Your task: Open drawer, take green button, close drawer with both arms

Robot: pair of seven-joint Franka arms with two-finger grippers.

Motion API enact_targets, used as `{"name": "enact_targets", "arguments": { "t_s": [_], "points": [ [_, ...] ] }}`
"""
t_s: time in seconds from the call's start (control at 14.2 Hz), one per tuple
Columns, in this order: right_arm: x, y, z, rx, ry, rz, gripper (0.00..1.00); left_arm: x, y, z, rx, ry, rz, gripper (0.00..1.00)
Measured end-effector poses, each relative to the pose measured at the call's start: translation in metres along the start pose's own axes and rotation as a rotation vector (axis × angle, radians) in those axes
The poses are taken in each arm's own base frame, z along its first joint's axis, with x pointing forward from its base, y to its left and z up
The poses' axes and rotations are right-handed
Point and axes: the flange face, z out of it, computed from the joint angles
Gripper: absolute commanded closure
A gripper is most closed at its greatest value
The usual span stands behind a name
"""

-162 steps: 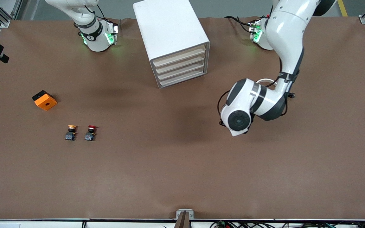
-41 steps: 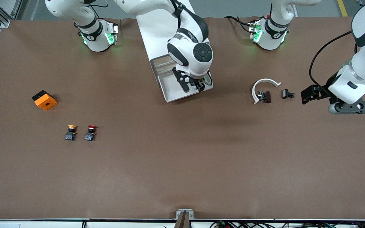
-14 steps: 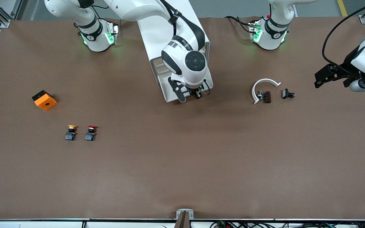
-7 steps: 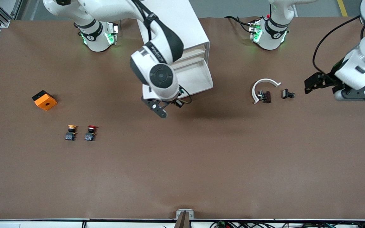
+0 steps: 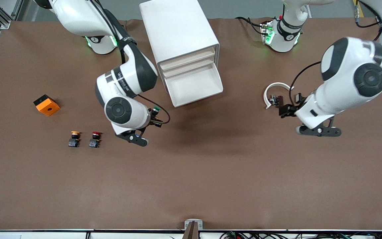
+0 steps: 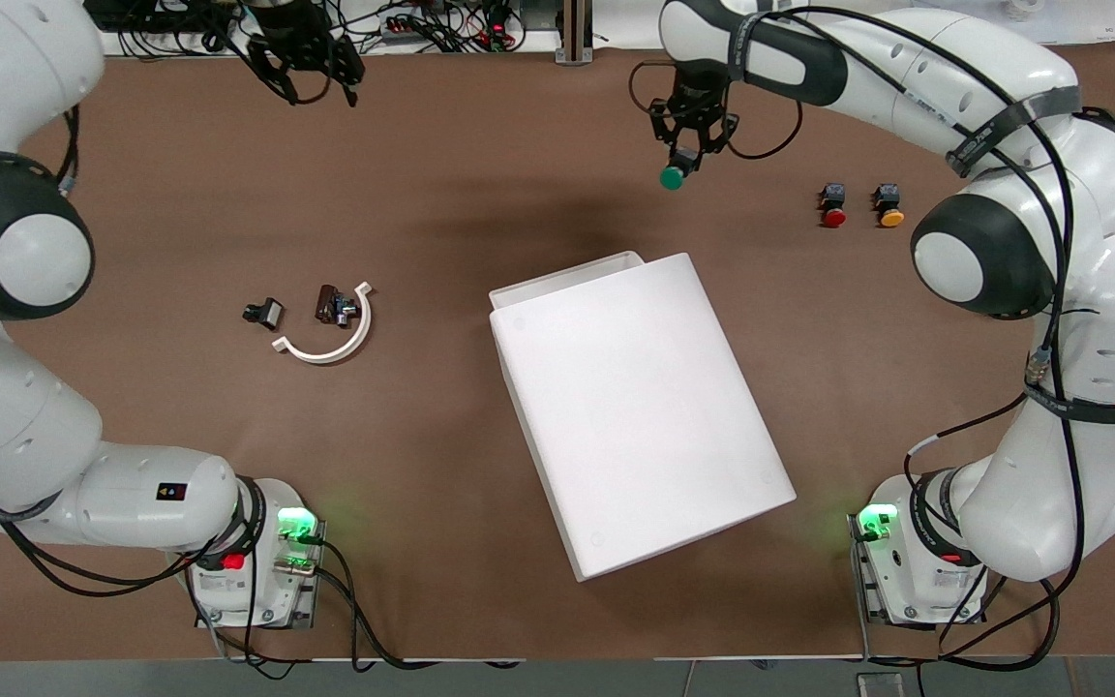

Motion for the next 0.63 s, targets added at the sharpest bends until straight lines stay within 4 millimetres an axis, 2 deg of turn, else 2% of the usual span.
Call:
{"name": "enact_targets", "arguments": {
  "t_s": [0.21,0.35,0.63],
  "points": [
    [0.022,0.022,-0.004,-0.02,0.03,-0.113,1.0,0.018,0.023,0.042,-0.012,0.0,0.006,0.0],
    [0.037,0.035,-0.005,0.01,0.076,-0.162,1.0,0.022,0.045,0.074,-0.011,-0.033,-0.041,0.0],
    [0.051,0.081,0.021,0.063,0.166,-0.246,1.0,0.009,0.12,0.129,0.017,-0.089,-0.167,0.0]
  ]
}}
